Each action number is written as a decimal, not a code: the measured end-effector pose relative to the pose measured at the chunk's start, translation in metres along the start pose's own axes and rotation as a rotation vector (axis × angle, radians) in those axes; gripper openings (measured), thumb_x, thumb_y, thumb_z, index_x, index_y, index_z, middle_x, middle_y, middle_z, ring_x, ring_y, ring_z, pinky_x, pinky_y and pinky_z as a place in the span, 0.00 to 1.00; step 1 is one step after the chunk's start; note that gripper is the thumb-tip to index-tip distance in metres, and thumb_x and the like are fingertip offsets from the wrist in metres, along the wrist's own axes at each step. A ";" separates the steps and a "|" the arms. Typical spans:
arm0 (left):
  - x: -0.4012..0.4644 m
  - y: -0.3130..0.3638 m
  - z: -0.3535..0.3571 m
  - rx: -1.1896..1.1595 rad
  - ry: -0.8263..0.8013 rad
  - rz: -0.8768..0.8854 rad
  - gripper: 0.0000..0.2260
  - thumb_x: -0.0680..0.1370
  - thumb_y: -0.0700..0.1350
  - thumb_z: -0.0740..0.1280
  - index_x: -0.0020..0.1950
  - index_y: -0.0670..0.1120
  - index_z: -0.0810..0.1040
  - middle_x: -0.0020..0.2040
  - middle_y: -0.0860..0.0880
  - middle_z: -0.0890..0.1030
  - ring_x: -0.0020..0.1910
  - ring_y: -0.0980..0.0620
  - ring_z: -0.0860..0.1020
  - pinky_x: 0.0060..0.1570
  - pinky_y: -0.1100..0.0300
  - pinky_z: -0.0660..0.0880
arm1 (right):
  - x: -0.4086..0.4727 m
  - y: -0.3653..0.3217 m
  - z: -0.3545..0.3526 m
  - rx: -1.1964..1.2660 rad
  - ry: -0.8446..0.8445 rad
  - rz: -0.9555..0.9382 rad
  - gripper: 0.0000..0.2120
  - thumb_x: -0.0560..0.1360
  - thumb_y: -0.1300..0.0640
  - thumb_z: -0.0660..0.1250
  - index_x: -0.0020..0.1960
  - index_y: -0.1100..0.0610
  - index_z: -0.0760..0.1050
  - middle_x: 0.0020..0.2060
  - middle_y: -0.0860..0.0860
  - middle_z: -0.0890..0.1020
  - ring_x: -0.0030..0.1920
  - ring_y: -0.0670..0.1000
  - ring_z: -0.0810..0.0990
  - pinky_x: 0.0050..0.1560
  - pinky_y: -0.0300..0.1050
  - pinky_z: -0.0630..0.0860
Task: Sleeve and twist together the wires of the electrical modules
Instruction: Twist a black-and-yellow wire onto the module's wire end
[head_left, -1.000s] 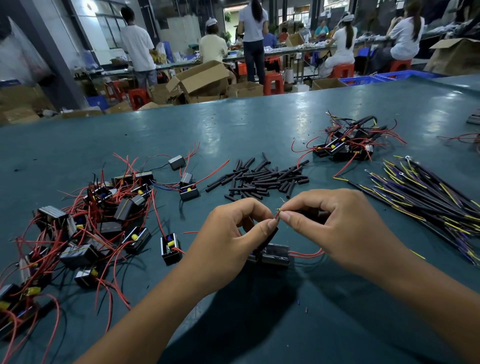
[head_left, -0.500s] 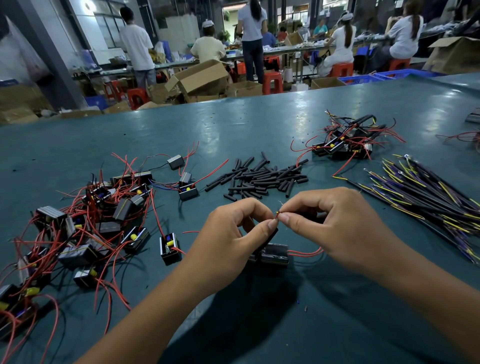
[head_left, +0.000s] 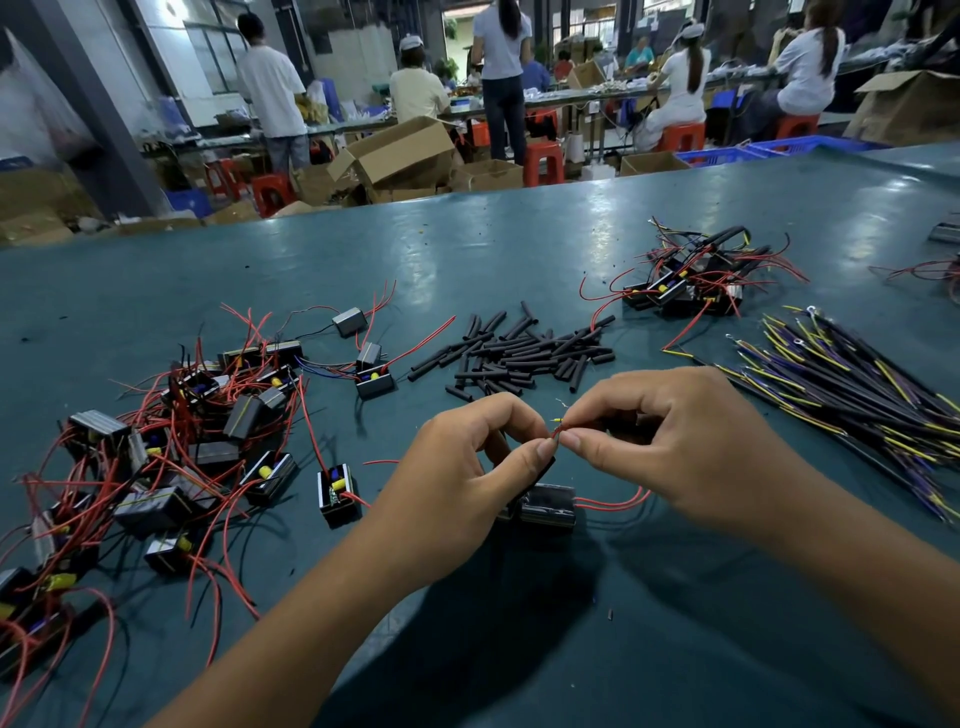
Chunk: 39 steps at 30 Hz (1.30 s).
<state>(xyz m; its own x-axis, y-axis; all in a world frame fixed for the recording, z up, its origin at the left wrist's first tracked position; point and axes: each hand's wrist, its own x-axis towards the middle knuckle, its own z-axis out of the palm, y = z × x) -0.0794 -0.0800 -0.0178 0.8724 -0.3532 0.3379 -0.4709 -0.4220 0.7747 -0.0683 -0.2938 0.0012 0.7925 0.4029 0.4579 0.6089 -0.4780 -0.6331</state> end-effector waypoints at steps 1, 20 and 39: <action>0.000 0.000 0.000 0.000 0.002 -0.001 0.04 0.79 0.51 0.68 0.46 0.54 0.79 0.37 0.53 0.78 0.37 0.52 0.75 0.34 0.55 0.72 | 0.000 0.001 0.000 0.019 -0.003 0.013 0.02 0.73 0.54 0.75 0.42 0.48 0.84 0.33 0.44 0.83 0.33 0.46 0.78 0.35 0.42 0.74; 0.000 0.005 -0.006 0.281 0.170 0.305 0.07 0.78 0.45 0.69 0.56 0.49 0.79 0.46 0.58 0.80 0.37 0.55 0.78 0.36 0.61 0.76 | 0.000 0.004 0.006 0.195 -0.040 0.049 0.02 0.71 0.54 0.72 0.40 0.50 0.82 0.30 0.43 0.80 0.31 0.40 0.75 0.35 0.30 0.69; 0.002 -0.003 -0.019 0.662 0.172 0.663 0.06 0.81 0.42 0.70 0.55 0.44 0.85 0.47 0.47 0.82 0.41 0.46 0.78 0.33 0.49 0.75 | 0.000 0.002 0.004 0.228 -0.148 0.038 0.03 0.72 0.54 0.71 0.41 0.52 0.82 0.28 0.42 0.77 0.29 0.39 0.71 0.33 0.29 0.65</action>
<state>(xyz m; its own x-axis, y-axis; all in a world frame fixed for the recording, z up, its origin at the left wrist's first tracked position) -0.0732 -0.0635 -0.0094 0.3832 -0.5852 0.7146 -0.8094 -0.5855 -0.0455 -0.0672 -0.2920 -0.0028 0.7906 0.5058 0.3450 0.5412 -0.3137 -0.7802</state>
